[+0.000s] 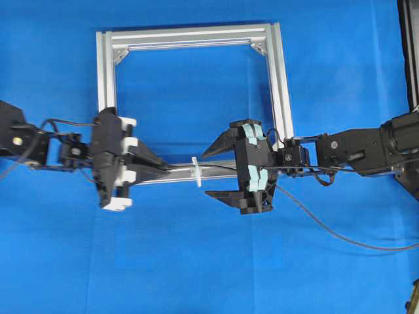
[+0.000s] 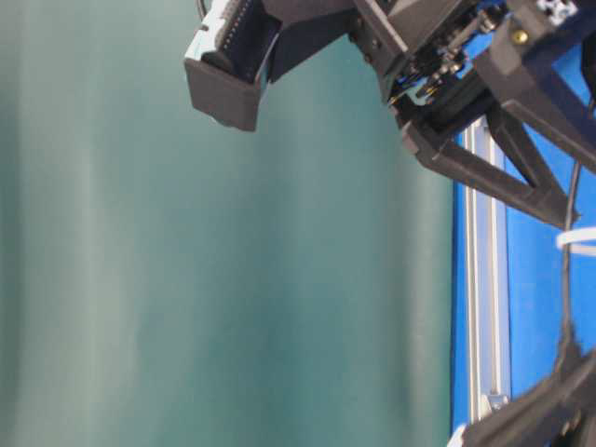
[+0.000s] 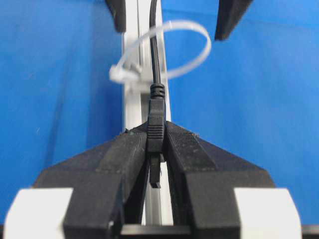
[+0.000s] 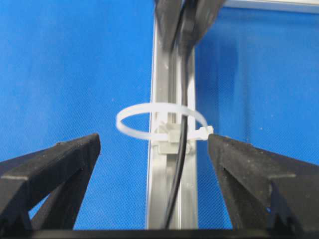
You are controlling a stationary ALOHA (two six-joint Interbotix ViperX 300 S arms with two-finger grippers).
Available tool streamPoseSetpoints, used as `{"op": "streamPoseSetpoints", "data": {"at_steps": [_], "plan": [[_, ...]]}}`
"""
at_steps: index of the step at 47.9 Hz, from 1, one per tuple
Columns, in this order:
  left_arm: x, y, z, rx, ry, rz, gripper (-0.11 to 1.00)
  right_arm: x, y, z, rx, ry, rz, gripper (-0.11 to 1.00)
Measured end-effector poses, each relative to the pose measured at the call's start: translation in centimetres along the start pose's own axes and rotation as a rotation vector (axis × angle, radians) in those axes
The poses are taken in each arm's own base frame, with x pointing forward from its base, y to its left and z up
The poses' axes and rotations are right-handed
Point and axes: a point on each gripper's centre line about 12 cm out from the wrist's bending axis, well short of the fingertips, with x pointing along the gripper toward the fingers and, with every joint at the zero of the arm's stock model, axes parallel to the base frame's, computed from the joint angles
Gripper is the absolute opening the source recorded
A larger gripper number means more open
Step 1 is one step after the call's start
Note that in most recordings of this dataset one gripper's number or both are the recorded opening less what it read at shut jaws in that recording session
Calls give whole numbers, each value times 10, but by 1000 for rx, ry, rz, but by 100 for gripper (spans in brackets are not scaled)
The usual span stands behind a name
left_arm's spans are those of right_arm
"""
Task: Insert the wire through the string loop located in the center.
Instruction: 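Pull the plug leftward through the loop with the left gripper, then release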
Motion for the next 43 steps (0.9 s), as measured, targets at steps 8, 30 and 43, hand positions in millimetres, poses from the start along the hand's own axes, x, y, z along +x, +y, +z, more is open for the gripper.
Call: {"op": "streamPoseSetpoints", "data": {"at_steps": [8, 30, 43], "plan": [[-32, 0, -10, 4, 14, -9, 6, 0, 0, 0, 0, 0, 0, 95], [-110, -8, -40, 27, 24, -90, 6, -7, 3, 7, -1, 11, 6, 95], [-121, -8, -38, 64, 5, -99, 6, -6, 3, 9, 2, 16, 6, 95]]}}
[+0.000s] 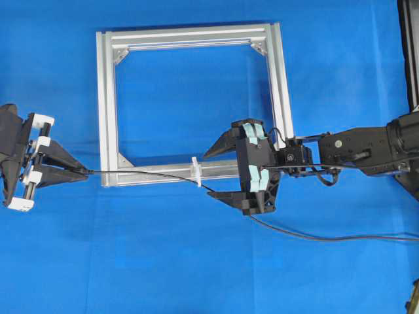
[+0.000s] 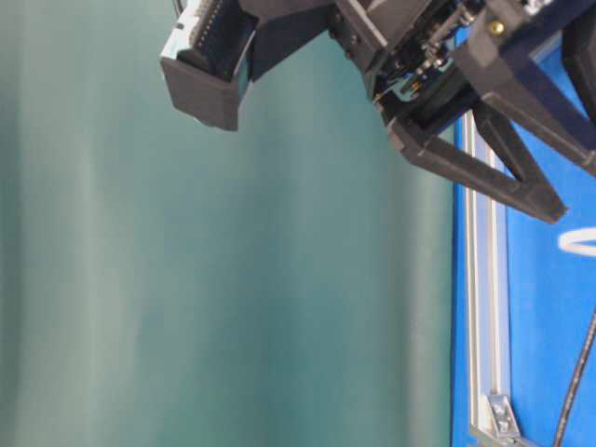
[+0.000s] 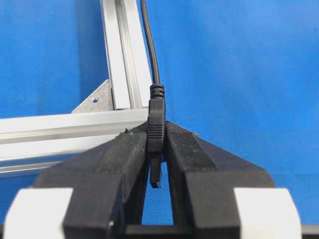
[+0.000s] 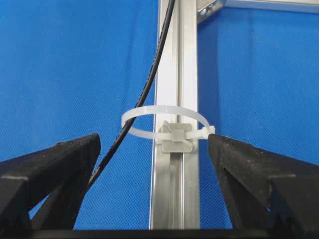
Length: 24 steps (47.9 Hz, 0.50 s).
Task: Insert the wire through the string loop located in the center.
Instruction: 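Pull the plug leftward through the loop with the left gripper, then release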
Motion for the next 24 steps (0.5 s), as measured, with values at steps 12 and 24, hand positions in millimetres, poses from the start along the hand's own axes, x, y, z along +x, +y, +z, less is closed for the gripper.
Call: {"op": "streamPoseSetpoints", "data": {"at_steps": [12, 24], "plan": [[2, 0, -3, 17, 34, 4, 6, 0, 1, 0, 1, 5, 1, 95], [3, 1, -2, 14, 42, 7, 14, 0, 2, -1, -2, 11, 3, 95]]}}
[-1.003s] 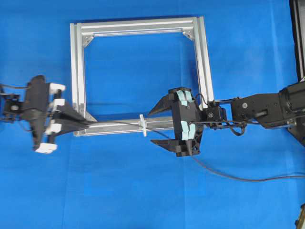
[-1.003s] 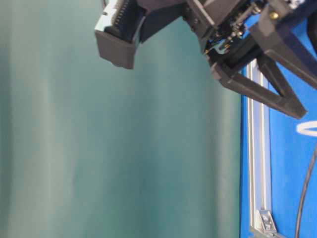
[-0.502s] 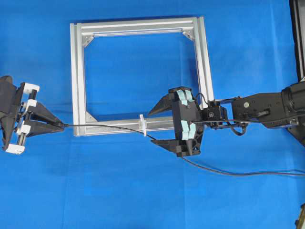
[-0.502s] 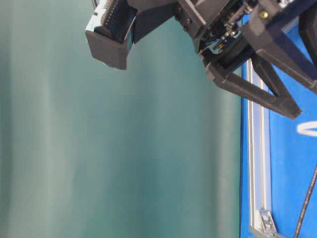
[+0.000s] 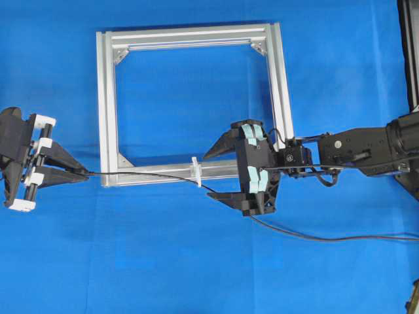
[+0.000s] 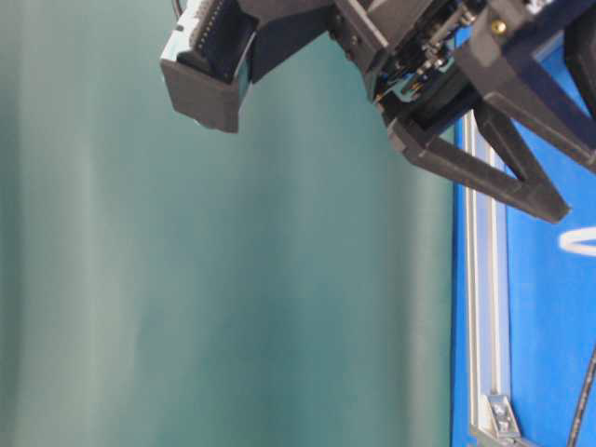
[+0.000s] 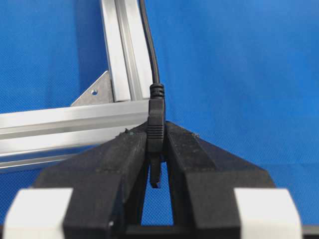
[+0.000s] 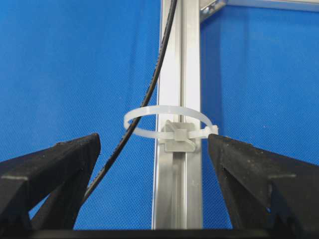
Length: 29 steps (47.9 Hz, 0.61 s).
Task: Insert the wire through the string loop located in the center.
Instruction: 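Pull the plug leftward through the loop with the left gripper, then release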
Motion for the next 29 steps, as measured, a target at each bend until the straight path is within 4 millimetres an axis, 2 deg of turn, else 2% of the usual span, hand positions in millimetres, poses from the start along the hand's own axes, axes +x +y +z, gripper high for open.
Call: {"op": "streamPoseSetpoints", "data": {"at_steps": [10, 14, 16, 29], "plan": [[0, 7, 1, -31, -1, 30, 75, 0, 1, 0, 0, 2, 3, 95], [0, 8, 0, -32, 3, 36, 90, 0, 1, 0, 2, 2, 3, 95], [0, 9, 0, -34, 4, 39, 93, 0, 1, 0, 2, 2, 3, 95], [0, 10, 1, -37, 3, 44, 90, 0, 2, 0, 1, 2, 4, 95]]}}
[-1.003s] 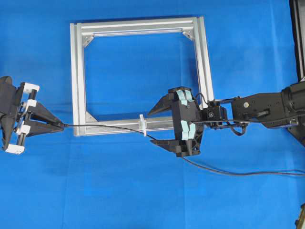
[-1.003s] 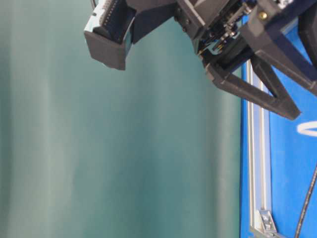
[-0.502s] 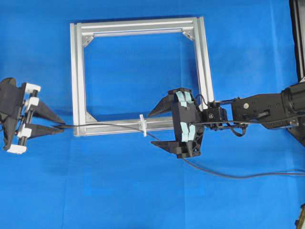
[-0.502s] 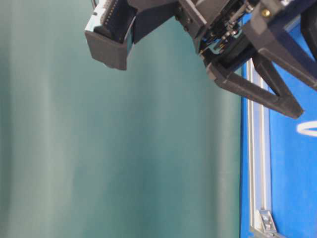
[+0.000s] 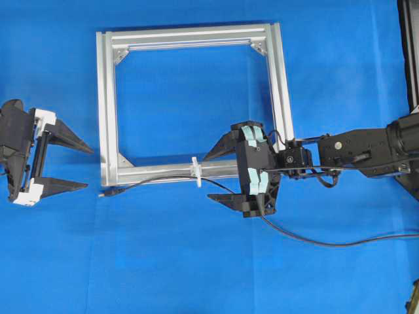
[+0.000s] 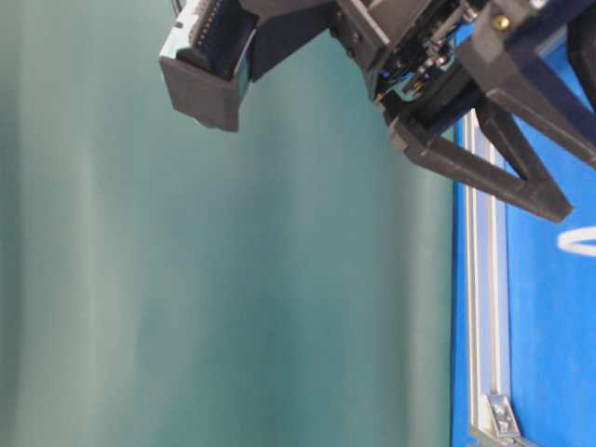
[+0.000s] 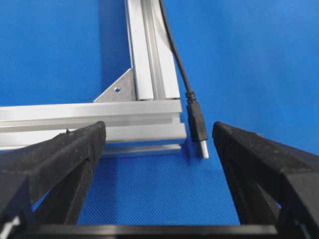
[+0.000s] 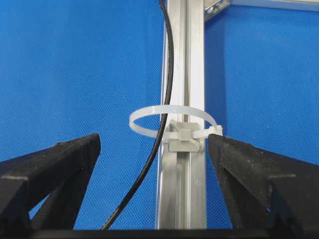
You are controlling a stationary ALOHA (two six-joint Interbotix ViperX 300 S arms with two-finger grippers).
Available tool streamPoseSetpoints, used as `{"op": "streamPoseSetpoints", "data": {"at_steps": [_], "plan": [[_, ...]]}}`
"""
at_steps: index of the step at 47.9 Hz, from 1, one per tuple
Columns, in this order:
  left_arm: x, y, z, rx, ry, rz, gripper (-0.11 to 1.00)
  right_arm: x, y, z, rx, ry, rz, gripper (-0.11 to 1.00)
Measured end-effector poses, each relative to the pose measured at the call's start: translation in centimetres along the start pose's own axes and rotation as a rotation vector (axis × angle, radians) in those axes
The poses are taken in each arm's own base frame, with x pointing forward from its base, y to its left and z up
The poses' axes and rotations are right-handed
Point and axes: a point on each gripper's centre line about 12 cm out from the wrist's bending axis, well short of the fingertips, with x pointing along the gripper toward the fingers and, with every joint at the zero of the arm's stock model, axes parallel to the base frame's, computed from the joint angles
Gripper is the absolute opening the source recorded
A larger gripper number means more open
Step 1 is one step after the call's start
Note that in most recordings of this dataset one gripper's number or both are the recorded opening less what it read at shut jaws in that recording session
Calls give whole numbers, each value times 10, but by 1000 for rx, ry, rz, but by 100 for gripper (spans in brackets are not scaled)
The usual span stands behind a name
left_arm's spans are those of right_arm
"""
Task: Insert the wire through the string loop located in the center.
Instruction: 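Pull the plug leftward through the loop with the left gripper, then release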
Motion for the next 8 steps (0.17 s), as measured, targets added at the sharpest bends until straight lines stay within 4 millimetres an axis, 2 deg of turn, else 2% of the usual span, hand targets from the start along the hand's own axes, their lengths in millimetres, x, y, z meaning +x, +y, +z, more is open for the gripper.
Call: {"op": "streamPoseSetpoints", "data": {"at_steps": [8], "plan": [[0, -2, 10, -1, -16, -6, 90, -4, 1, 9, 1, -4, 2, 95]]}}
